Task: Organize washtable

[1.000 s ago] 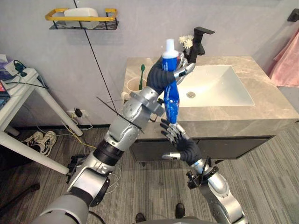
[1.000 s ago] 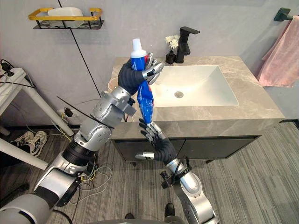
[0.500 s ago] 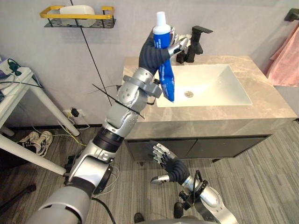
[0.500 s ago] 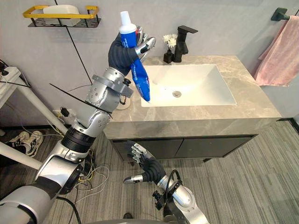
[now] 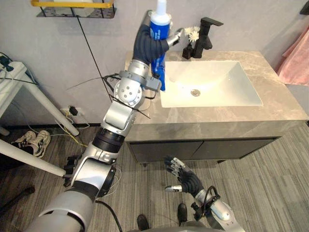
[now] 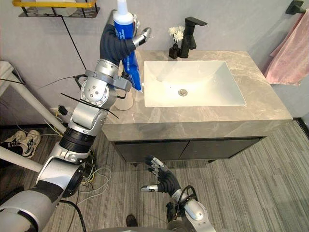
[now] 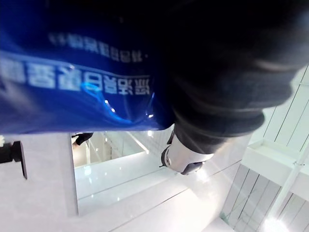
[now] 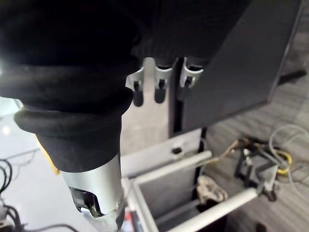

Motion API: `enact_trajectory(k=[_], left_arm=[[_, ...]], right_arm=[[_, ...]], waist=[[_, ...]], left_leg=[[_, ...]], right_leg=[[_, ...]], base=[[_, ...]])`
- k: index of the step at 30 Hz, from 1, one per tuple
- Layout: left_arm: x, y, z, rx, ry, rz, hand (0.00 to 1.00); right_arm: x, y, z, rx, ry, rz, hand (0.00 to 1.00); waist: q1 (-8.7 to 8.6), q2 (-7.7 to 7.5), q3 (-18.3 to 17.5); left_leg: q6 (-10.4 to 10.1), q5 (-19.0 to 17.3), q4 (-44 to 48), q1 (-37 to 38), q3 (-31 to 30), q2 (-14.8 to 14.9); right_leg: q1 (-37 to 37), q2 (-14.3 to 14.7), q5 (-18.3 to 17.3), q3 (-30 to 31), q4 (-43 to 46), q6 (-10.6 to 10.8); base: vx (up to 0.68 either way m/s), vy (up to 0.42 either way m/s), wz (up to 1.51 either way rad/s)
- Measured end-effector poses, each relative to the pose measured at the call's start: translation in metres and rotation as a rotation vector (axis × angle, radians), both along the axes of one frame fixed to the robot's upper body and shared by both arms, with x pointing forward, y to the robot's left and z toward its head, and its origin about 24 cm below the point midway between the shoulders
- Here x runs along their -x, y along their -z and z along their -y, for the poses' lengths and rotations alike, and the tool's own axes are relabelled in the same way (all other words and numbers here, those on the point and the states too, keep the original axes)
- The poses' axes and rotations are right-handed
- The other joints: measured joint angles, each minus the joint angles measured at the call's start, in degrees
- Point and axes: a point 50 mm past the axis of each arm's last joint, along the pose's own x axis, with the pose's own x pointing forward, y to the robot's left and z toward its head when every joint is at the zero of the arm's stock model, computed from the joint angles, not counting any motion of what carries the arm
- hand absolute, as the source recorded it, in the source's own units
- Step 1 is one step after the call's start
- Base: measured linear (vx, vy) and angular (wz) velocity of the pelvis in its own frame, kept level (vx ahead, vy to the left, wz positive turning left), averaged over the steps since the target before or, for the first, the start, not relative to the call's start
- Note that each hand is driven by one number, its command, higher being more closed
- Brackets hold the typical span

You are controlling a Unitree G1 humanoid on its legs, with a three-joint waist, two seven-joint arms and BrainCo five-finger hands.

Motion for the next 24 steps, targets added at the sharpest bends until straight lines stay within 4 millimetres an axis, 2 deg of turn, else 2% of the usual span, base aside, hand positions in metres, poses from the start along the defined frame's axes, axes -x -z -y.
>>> enact_trajectory(k=[8, 15, 24], left_arm=[[0.007, -0.04, -0.016, 0.034, -0.11, 0.152, 1.0], [0.008, -0.043, -0.019, 0.03, -0.155, 0.173, 1.0], [0.009, -0.064, -0.025, 0.026, -0.2, 0.23, 1.0]], right_arm=[[0.004, 0.008, 0.006, -0.007, 0.046, -0.04, 0.0], [0.005, 0.009, 0.005, -0.027, 0.028, -0.045, 0.0], [0.007, 0.014, 0.007, -0.027, 0.032, -0.07, 0.0]], waist=[[-0.1, -0.6, 2.6], [-0.14, -1.04, 4.4], [-0.23, -3.29, 5.7]], left_leg=[[0.0, -0.1, 0.0, -0.6, 0.9, 0.0], [-0.1, -0.3, 0.0, -0.8, 1.1, 0.1], [0.0, -0.3, 0.0, -1.9, 1.4, -0.1]], right_leg=[[-0.9, 0.1, 0.1, 0.8, 0.0, 0.0], [-1.4, -0.2, 0.1, 1.2, 0.0, 0.0], [-2.9, -0.4, 0.9, 1.7, 0.0, -0.7]], base=[[0.0, -0.019, -0.05], [0.0, -0.009, -0.02], [0.0, -0.009, -0.03]])
